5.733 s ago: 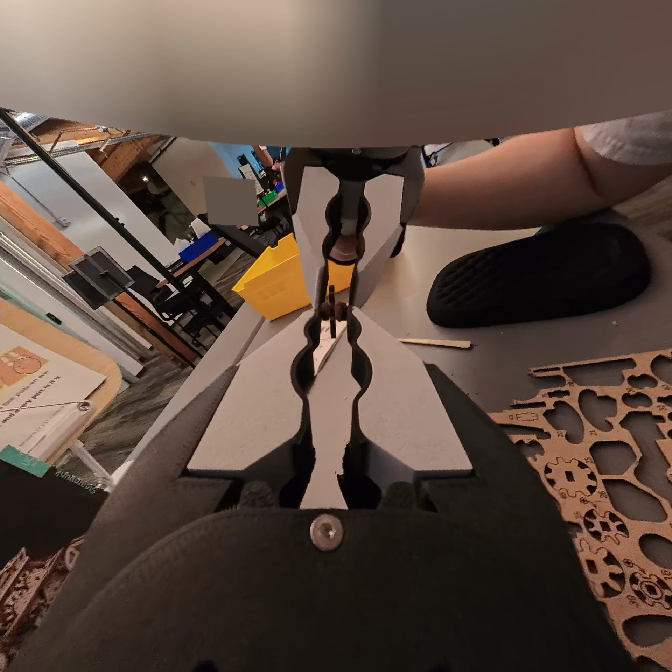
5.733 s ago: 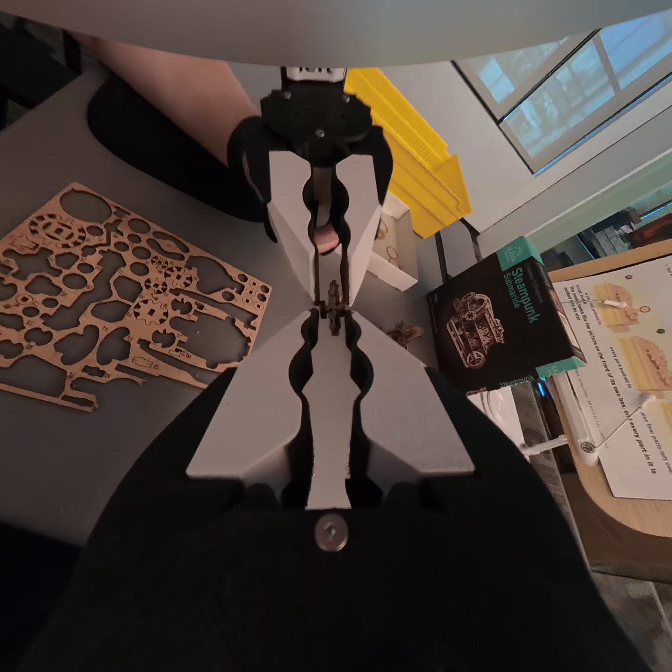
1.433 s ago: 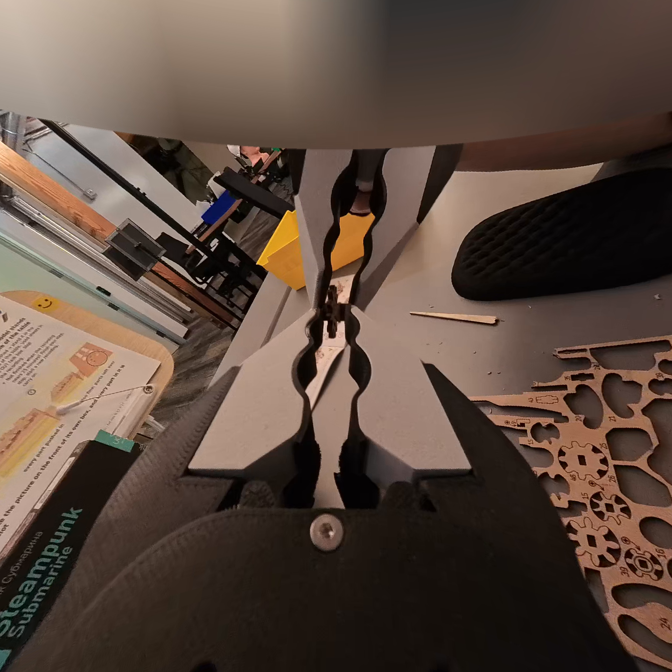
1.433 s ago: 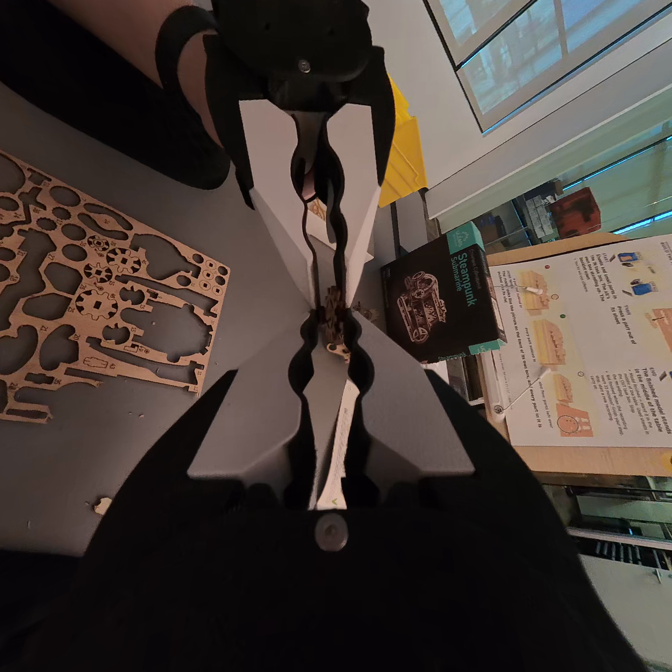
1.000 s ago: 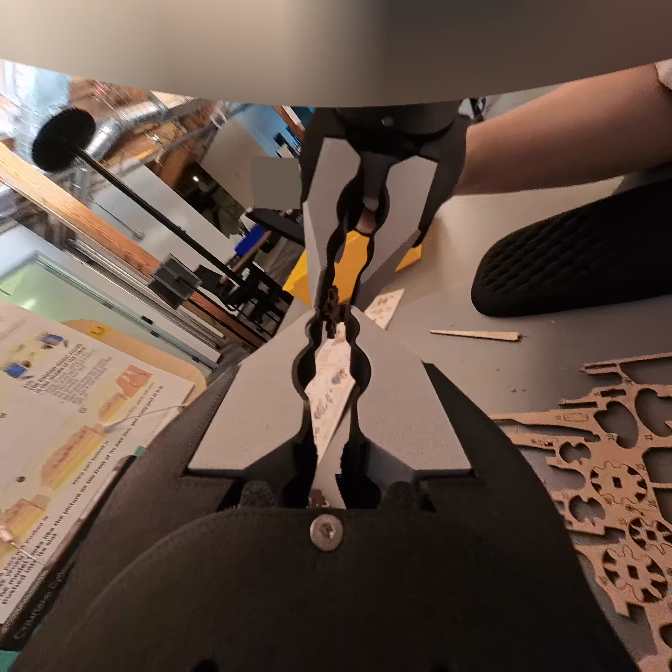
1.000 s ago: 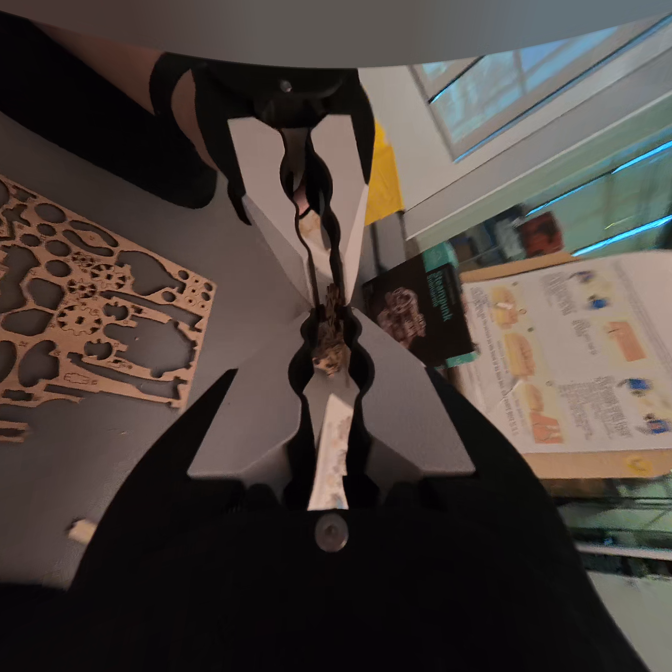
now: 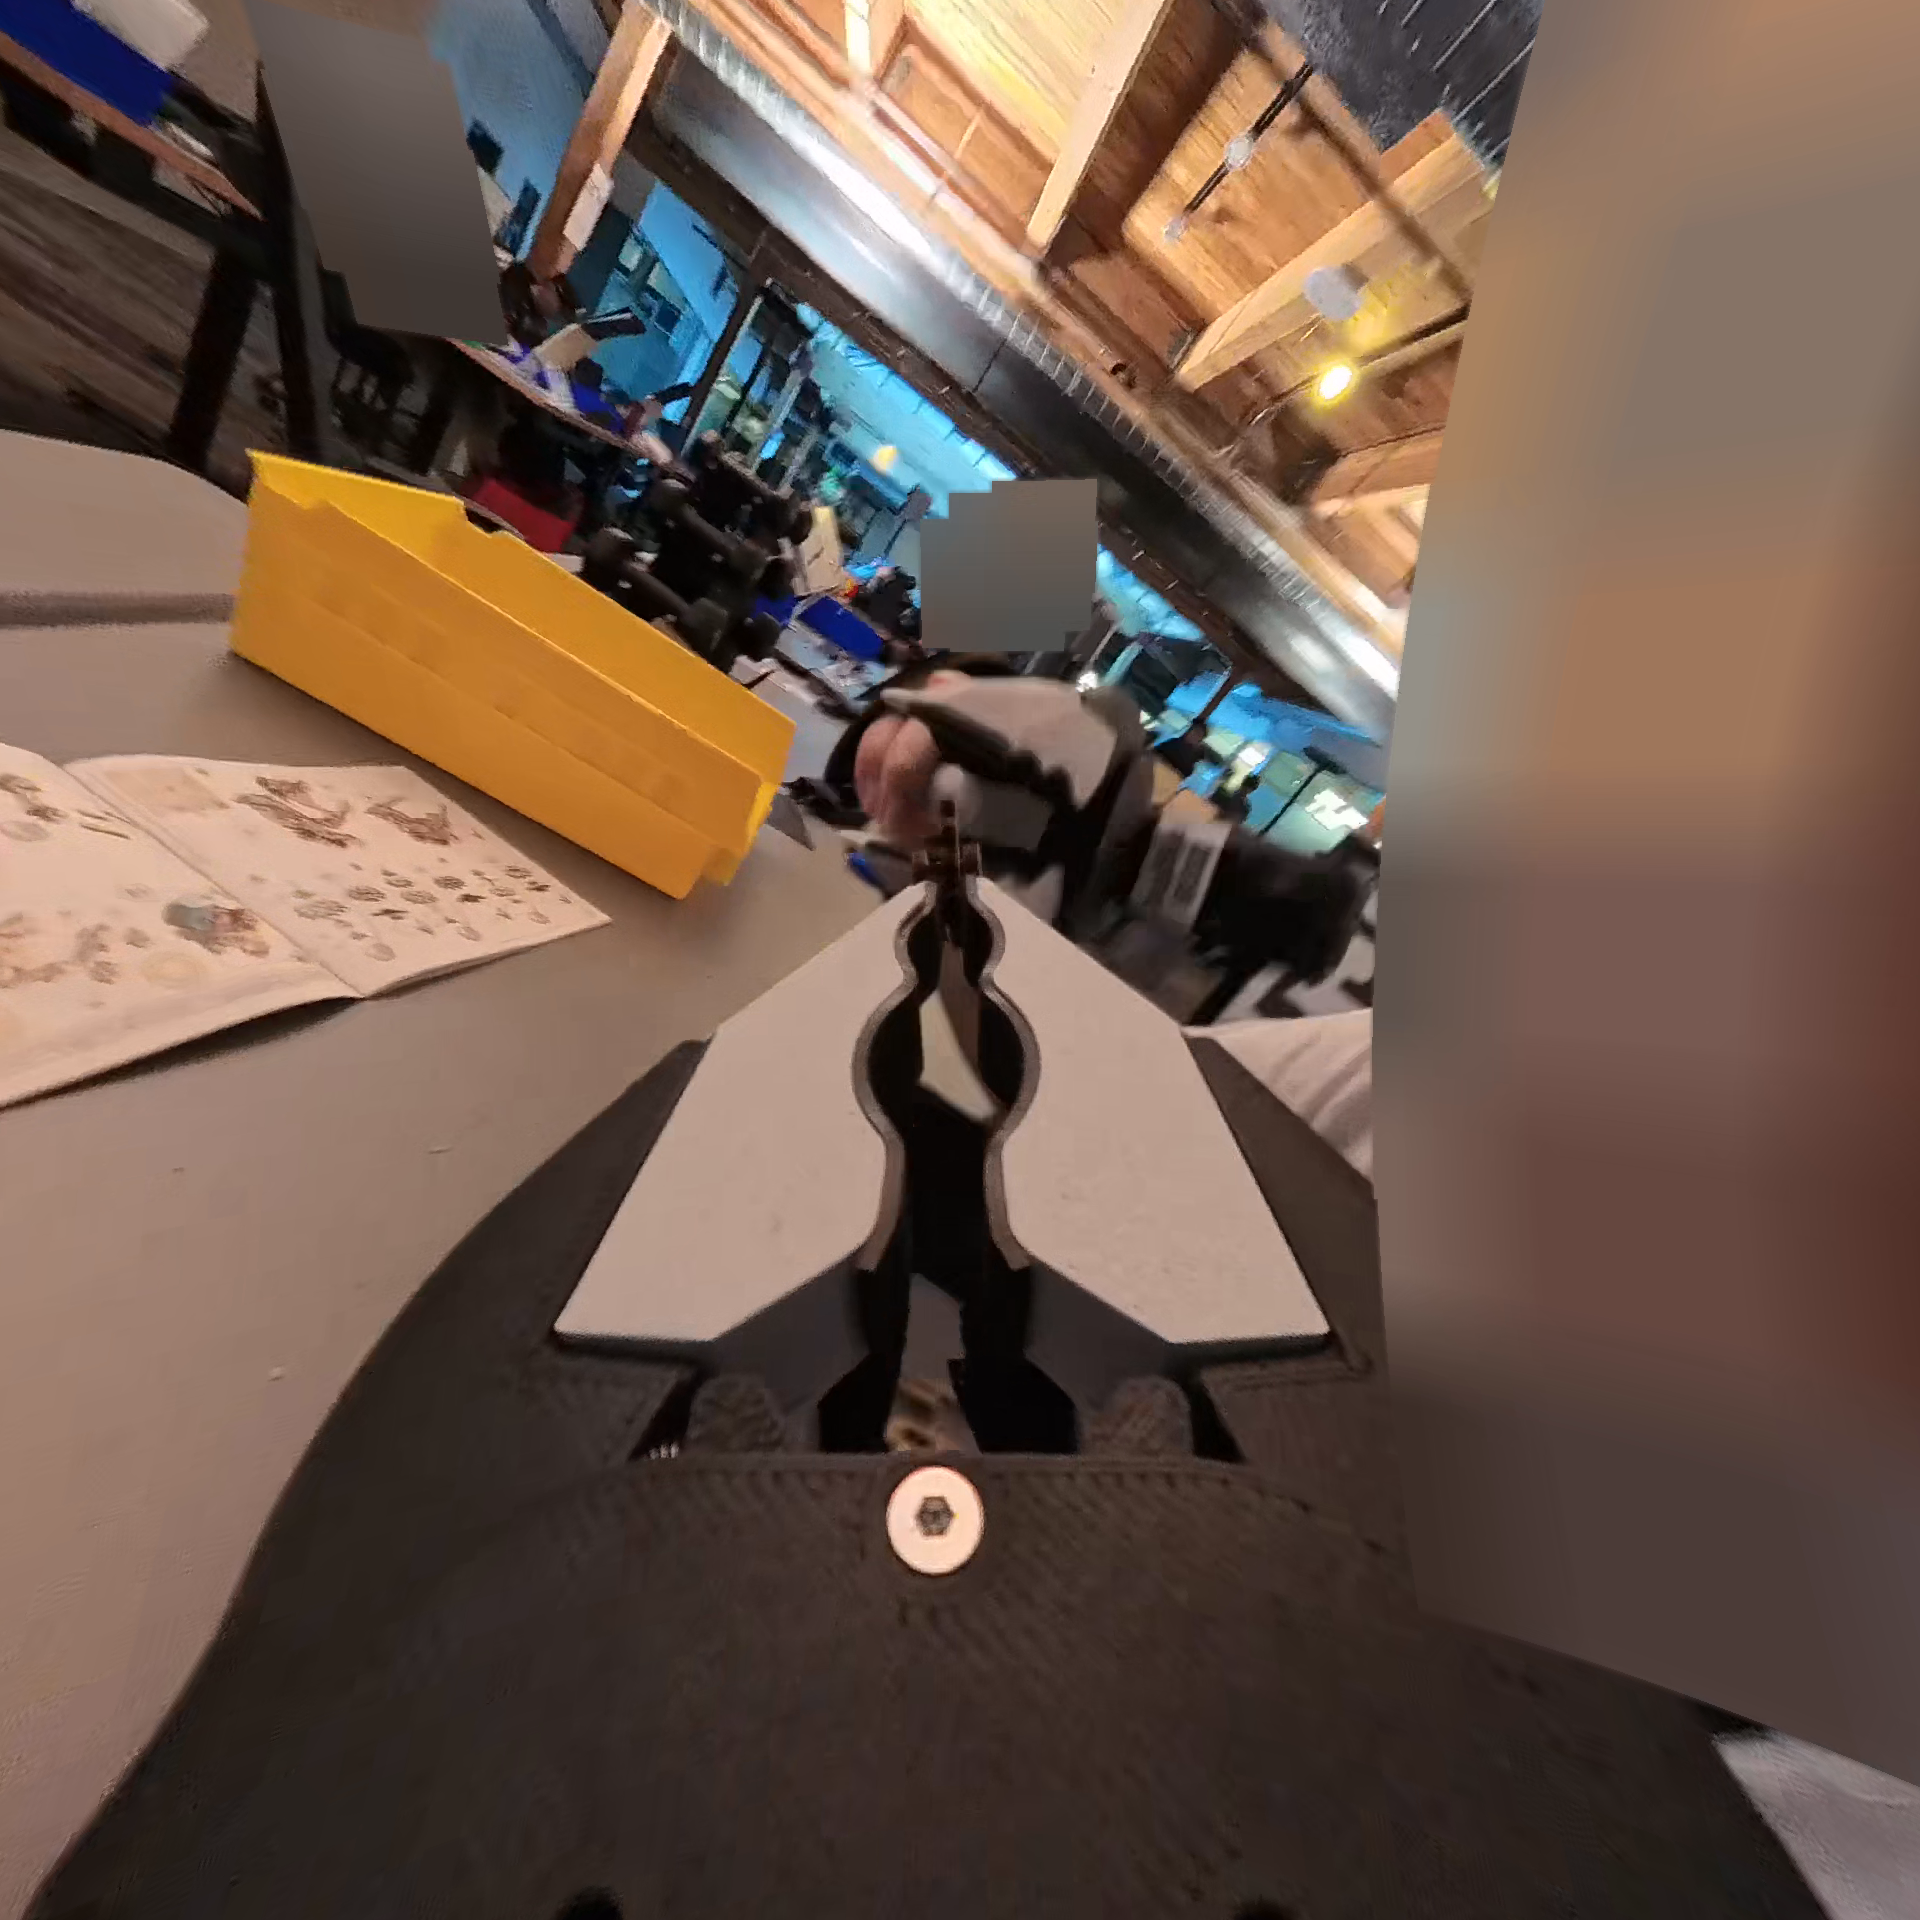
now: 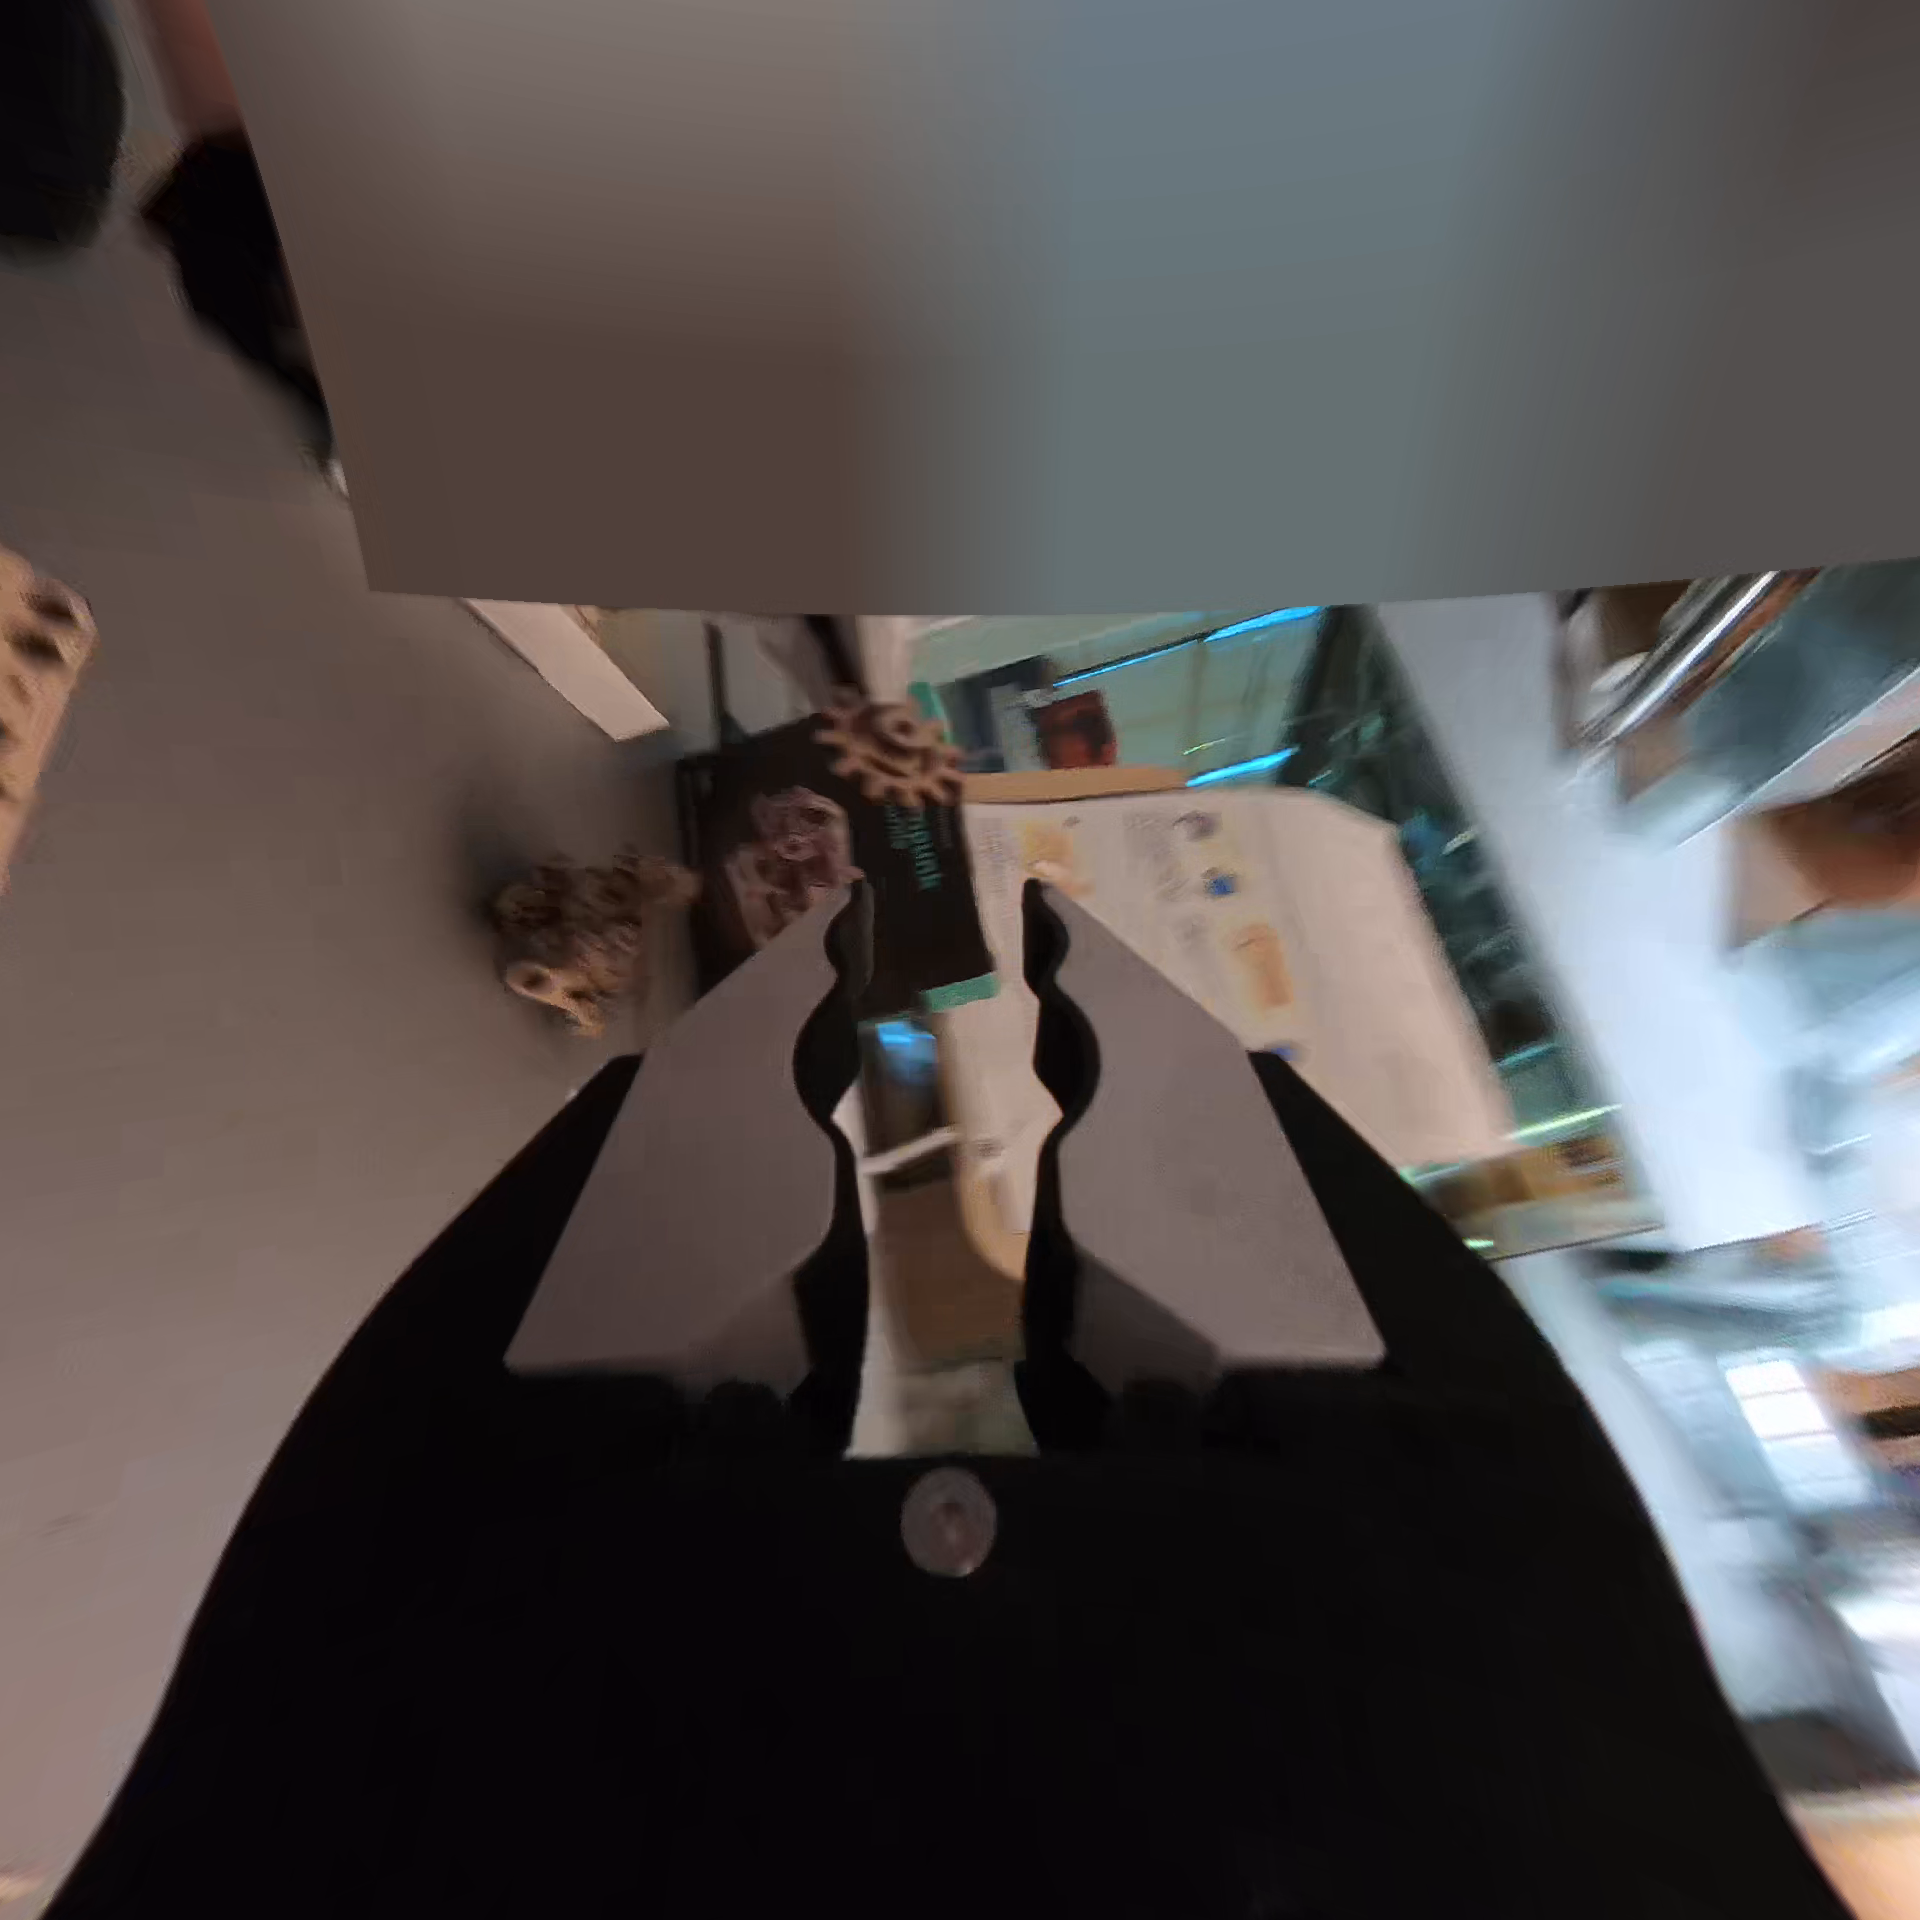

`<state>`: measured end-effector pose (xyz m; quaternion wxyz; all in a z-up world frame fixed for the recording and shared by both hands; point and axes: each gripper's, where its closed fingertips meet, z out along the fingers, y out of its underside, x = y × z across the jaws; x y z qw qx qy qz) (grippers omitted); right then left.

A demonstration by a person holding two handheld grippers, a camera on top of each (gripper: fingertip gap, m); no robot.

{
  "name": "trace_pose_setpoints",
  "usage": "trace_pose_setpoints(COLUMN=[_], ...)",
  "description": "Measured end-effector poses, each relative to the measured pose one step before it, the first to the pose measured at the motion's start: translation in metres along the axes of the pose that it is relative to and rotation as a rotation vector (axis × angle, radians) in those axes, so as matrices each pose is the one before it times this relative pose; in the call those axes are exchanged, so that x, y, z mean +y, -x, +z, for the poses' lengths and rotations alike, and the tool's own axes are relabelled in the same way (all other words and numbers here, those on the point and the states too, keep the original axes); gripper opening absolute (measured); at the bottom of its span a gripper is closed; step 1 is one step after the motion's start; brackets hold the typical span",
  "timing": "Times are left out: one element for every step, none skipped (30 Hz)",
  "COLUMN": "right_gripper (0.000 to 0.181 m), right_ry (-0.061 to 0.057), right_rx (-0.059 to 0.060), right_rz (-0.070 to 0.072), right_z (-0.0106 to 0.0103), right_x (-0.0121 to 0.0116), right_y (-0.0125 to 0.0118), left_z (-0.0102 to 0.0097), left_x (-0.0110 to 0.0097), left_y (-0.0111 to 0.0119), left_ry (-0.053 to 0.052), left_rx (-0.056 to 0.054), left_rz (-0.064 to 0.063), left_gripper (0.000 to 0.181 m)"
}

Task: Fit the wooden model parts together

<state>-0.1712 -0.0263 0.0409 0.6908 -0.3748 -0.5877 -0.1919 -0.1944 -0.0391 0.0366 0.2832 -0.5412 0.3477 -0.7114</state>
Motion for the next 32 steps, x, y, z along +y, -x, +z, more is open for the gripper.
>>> trace_pose_setpoints(right_gripper=[0.027,0.028,0.034,0.044,0.042,0.04,0.039,0.037,0.035,0.035,0.035,0.027,0.016,0.013,0.013,0.013,0.014,0.017,0.019,0.018,0.017,0.012,0.011,0.01,0.01,0.01,0.01,0.01,0.01,0.01,0.01,0.01], right_ry=[-0.0118,-0.0211,-0.0454,-0.0456,-0.0232,-0.019,0.0101,0.0226,0.0031,0.0099,0.0184,0.012,0.007,0.0083,0.0017,-0.0046,-0.0047,-0.0078,-0.0014,0.0093,-0.0003,0.0001,0.0055,-0.0008,-0.0018,-0.0037,0.0038,0.0079,-0.0003,-0.0039,-0.0046,-0.0002], right_rx=[-0.0616,-0.0816,-0.1012,-0.1482,-0.1373,-0.0751,-0.0316,-0.0419,-0.0042,0.0251,0.0056,0.009,0.0171,0.0075,-0.0081,-0.0121,-0.0215,-0.0082,0.0058,-0.0009,-0.0047,-0.0085,-0.007,-0.0009,-0.0007,-0.0007,0.0005,0.0005,-0.0021,-0.0028,0.0027,0.0086], right_rz=[0.1924,0.2424,0.2361,0.1955,0.1584,0.1424,0.1184,0.0574,0.0292,0.0123,-0.0054,-0.004,-0.0093,-0.0095,0.0054,0.0124,0.01,0.0115,0.0127,0.0081,0.0039,0.0026,-0.0027,-0.0108,-0.0106,-0.005,0.0003,-0.0016,-0.0029,-0.0008,-0.0022,-0.0092], right_z=[-0.00031,-0.00052,-0.00122,-0.00224,-0.0018,0.00009,0.00212,0.00297,0.00315,0.00229,0.00168,0.00072,-0.00029,-0.00019,-0.00013,-0.00007,0.00029,0.0004,0.00042,0.00062,0.00057,0.00052,0.00029,-0.00013,-0.00017,-0.00006,0.00022,0.00057,0.00067,0.00059,0.00019,-0.00011], right_x=[0.00404,0.00086,-0.00496,-0.00677,-0.00423,-0.00225,0.0032,0.00518,0.00254,0.00261,0.00332,0.00195,0.00144,0.00176,0.0004,-0.00034,-0.00012,-0.00039,0.0007,0.00237,0.00083,0.00062,0.00102,-0.00047,-0.00058,-0.00069,0.00056,0.00131,0.00012,-0.00052,-0.00083,-0.00014], right_y=[-0.00149,-0.00184,0.00015,0.00901,0.01059,0.0039,-0.0007,0.00281,-0.00104,-0.0044,-0.00062,-0.00096,-0.00238,-0.00124,0.00054,0.00073,0.00212,0.00008,-0.00238,-0.00122,-0.00024,0.0009,0.00117,0.0008,0.00087,0.00057,0.00013,0.00007,0.00058,0.0008,-0.00009,-0.00091], left_z=[-0.00061,-0.00031,0.00005,0.00002,0.00025,0.00069,0.00108,0.00139,0.0015,0.00112,0.00105,0.00062,0.00005,-0.00025,-0.00013,-0.00004,0.0,0.00034,0.0006,0.00021,0.00014,-0.00009,-0.00003,-0.00011,-0.00005,-0.00022,-0.00008,-0.00007,0.00028,0.0005,0.00072,0.00078], left_x=[0.00094,0.0,0.00149,0.00158,0.00011,-0.0004,0.00062,0.00204,0.0023,0.00227,0.0017,0.00033,-0.00061,-0.00057,0.0006,0.00045,-0.00071,0.00029,0.00161,0.0006,0.00044,0.00061,0.00025,-0.00027,-0.00072,-0.00113,-0.00085,0.00014,0.00104,0.00172,0.00236,0.00222], left_y=[0.00328,0.00186,0.00292,0.00197,-0.00138,-0.0034,-0.00263,-0.00355,-0.00184,0.00018,-0.00162,-0.00188,0.00016,-0.00057,-0.00032,0.00069,-0.00075,-0.00086,-0.00004,-0.00053,0.00067,0.00106,-0.00046,-0.00098,-0.00124,-0.00112,0.0009,0.00345,0.00206,-0.00008,-0.00225,-0.00231], left_ry=[0.0118,0.0034,0.0125,0.0149,0.0039,-0.0008,0.0081,0.0139,0.0113,0.0084,0.0054,-0.0001,-0.004,-0.0038,0.0054,0.0048,-0.0052,0.0022,0.0114,0.0018,0.0,0.0028,0.0014,-0.0026,-0.0074,-0.0114,-0.0093,-0.0029,0.0047,0.0103,0.0148,0.0169], left_rx=[-0.0292,-0.0257,-0.0358,-0.0325,-0.0148,-0.0018,-0.0008,0.0118,0.0035,-0.009,0.0055,0.0106,-0.002,0.0043,0.0048,-0.0016,0.0058,0.0074,0.0022,0.0031,-0.0047,-0.0071,0.005,0.0094,0.0122,0.0124,-0.0008,-0.0199,-0.0146,-0.0047,0.0059,0.0057], left_rz=[0.051,0.0663,0.0713,0.0714,0.0726,0.0589,0.034,0.0246,0.0203,0.014,0.0069,-0.0029,-0.0057,-0.0015,-0.0009,-0.0051,-0.0057,-0.0085,-0.0062,0.0016,0.0031,0.0017,0.0001,-0.0037,-0.0076,-0.0078,-0.0061,-0.0018,0.0124,0.0242,0.0291,0.0265], left_gripper=[0.0,0.0,0.0,0.0,0.0,0.0,0.0,0.0,0.0,0.0,0.0,0.0,0.0,0.0,0.0,0.0,0.0,0.0,0.0,0.0,0.0,0.0,0.0,0.0,0.001,0.002,0.01,0.022,0.027,0.024,0.015,0.009])
